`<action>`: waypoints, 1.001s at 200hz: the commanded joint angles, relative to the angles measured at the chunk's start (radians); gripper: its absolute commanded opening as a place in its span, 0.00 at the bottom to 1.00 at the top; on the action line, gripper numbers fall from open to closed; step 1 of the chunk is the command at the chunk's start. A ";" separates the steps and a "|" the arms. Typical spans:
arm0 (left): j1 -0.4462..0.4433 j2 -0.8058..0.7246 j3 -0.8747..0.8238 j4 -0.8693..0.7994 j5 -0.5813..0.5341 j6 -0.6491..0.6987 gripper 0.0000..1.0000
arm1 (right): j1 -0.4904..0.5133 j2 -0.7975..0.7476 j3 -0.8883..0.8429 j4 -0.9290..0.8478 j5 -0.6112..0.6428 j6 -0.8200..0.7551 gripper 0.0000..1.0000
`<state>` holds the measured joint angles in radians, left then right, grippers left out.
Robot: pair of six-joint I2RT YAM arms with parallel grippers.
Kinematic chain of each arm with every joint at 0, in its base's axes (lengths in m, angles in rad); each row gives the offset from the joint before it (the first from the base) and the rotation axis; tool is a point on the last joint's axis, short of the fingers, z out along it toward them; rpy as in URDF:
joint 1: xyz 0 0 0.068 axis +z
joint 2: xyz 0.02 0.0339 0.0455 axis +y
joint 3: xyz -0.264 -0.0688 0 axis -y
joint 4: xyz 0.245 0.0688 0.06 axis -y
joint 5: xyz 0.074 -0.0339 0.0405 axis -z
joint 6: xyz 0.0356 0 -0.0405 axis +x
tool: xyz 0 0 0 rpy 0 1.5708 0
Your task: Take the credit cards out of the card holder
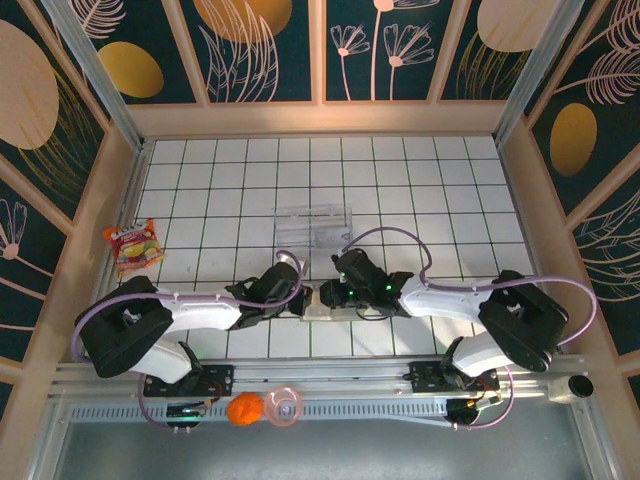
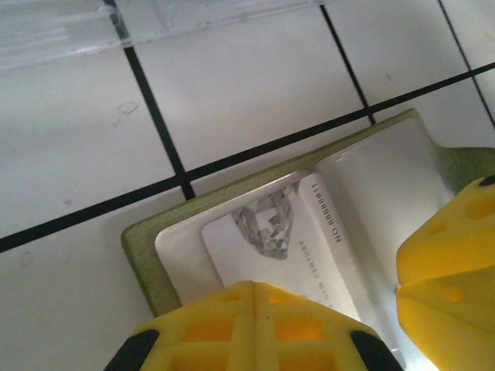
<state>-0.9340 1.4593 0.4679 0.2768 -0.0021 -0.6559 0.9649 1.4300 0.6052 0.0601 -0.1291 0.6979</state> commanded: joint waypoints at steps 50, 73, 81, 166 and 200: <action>0.005 0.027 -0.050 0.002 -0.009 -0.020 0.00 | -0.029 0.094 -0.040 0.015 0.007 0.049 0.26; 0.005 0.057 -0.056 0.015 0.016 -0.016 0.00 | -0.025 0.106 -0.034 0.023 -0.004 0.052 0.26; 0.006 0.065 -0.059 0.023 0.028 -0.016 0.00 | -0.023 0.107 -0.032 0.028 -0.008 0.051 0.26; 0.005 0.046 -0.101 0.050 0.052 -0.042 0.00 | -0.031 0.056 -0.061 0.013 0.030 0.069 0.04; 0.005 0.049 -0.113 0.070 0.061 -0.052 0.00 | -0.043 -0.003 -0.088 -0.006 0.045 0.072 0.00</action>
<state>-0.9272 1.4944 0.3965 0.4164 0.0238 -0.6861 0.9348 1.4658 0.5533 0.1116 -0.1284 0.7673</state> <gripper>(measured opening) 0.052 0.048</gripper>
